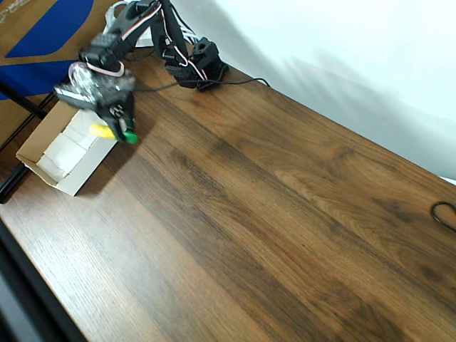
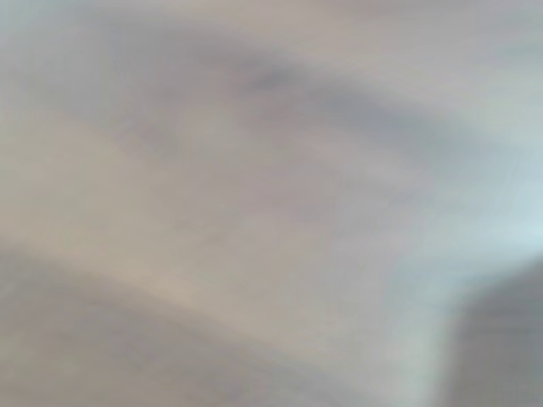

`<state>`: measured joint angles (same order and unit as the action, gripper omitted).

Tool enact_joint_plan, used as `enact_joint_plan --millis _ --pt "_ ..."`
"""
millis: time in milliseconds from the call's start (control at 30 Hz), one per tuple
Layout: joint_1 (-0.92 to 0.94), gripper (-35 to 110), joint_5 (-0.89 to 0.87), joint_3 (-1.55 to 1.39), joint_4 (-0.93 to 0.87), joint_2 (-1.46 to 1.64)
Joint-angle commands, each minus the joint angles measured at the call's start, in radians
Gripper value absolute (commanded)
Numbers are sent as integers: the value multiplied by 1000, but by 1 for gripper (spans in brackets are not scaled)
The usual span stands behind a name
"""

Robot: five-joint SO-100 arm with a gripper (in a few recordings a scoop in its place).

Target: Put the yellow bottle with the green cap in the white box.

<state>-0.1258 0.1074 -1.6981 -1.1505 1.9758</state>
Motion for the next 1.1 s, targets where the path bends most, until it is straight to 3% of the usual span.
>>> enact_joint_plan --millis 0,300,1067 --pt "83 0 -11 -3 -8 120" --pt "265 0 -77 -8 44 101" --pt "618 0 -161 304 130 -364"
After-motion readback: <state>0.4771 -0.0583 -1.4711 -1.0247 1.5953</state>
